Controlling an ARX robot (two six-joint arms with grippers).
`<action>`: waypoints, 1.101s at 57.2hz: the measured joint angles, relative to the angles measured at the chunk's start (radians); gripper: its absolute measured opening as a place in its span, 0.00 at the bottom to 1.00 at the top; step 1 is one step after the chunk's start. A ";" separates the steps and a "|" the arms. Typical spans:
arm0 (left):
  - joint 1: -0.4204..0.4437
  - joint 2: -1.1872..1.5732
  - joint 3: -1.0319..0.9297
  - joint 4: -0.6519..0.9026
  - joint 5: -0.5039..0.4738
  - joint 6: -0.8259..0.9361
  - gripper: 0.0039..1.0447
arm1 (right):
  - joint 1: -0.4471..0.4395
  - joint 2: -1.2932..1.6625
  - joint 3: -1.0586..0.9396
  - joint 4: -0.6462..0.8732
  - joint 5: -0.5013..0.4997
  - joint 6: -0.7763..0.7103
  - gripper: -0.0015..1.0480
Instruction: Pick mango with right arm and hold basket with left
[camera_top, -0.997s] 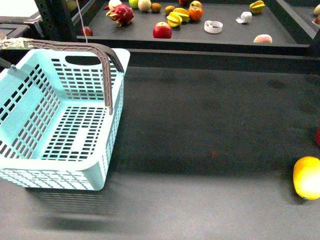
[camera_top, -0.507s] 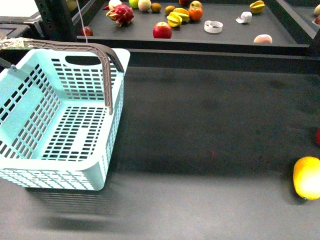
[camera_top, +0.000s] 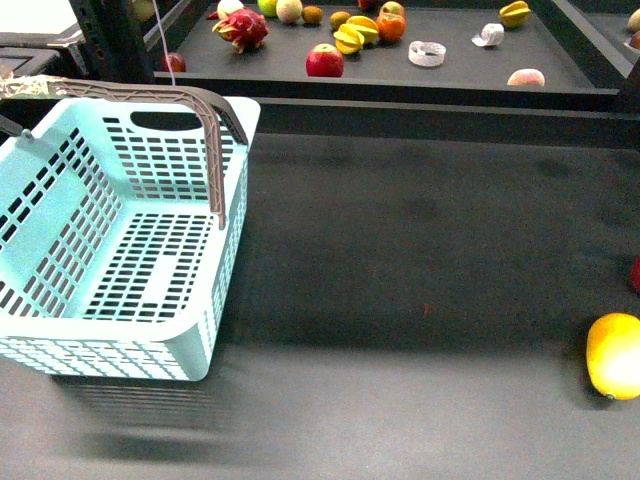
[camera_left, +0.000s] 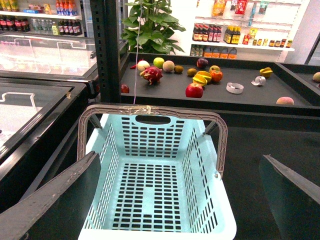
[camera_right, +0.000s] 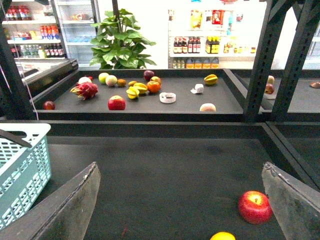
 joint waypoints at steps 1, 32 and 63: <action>0.000 0.000 0.000 0.000 0.000 0.000 0.95 | 0.000 0.000 0.000 0.000 0.000 0.000 0.92; -0.095 0.864 0.185 0.410 -0.357 -0.462 0.95 | 0.000 0.000 0.000 0.000 0.000 0.000 0.92; -0.084 1.754 0.726 0.512 -0.186 -0.964 0.95 | 0.000 0.000 0.000 0.000 0.000 0.000 0.92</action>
